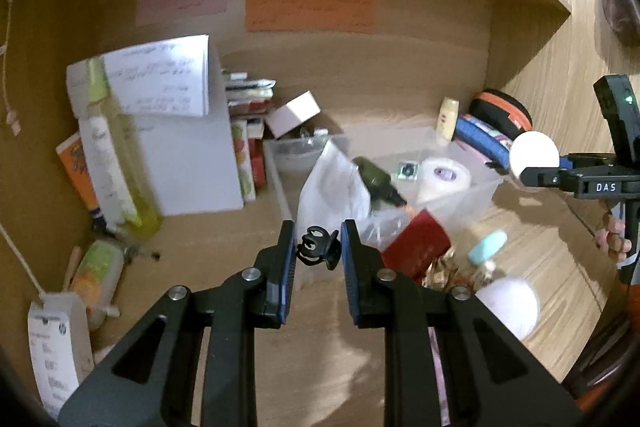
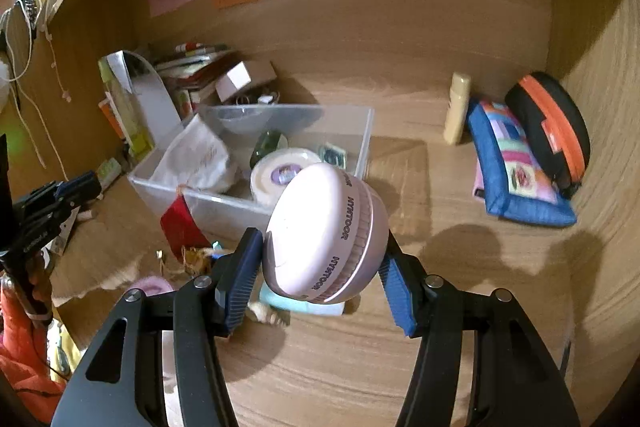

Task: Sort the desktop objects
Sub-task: 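Lower the black clip into the clear bin with left gripper while right releases the compact there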

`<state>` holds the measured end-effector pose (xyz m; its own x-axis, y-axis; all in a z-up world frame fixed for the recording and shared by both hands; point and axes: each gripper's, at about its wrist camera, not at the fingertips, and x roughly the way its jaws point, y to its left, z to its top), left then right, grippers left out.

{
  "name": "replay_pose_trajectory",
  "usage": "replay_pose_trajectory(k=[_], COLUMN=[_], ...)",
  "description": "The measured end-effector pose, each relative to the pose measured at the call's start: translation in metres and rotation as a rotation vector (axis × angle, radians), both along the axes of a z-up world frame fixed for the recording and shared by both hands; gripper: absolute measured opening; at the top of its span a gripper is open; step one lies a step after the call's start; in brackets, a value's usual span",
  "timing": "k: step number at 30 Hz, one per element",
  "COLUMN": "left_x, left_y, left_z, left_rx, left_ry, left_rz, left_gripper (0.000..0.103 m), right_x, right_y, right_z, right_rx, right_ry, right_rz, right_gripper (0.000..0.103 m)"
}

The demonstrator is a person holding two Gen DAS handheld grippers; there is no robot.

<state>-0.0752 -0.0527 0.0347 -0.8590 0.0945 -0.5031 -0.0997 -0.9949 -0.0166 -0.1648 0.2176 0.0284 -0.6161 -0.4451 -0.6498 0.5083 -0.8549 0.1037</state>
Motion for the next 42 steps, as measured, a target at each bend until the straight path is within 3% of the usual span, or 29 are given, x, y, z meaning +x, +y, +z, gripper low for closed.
replay_pose_trajectory(k=[8, 22, 33, 42], left_x=[-0.031, -0.075, -0.090, -0.090], left_y=[0.007, 0.004, 0.001, 0.003], left_z=[0.004, -0.006, -0.026, -0.025], left_rx=[0.002, 0.055, 0.087, 0.068], left_ry=[-0.006, -0.075, -0.164, -0.158], left_rz=[-0.032, -0.103, -0.131, -0.132], left_gripper=[0.021, 0.021, 0.021, 0.024], right_x=[-0.017, -0.046, -0.057, -0.061], right_y=[-0.024, -0.088, -0.127, -0.138], right_z=[0.012, 0.004, -0.013, -0.022], right_rx=[-0.001, 0.056, 0.125, 0.158], right_ry=[0.036, 0.009, -0.026, -0.061], right_rz=[0.055, 0.209, 0.284, 0.304], right_gripper=[0.054, 0.054, 0.054, 0.054])
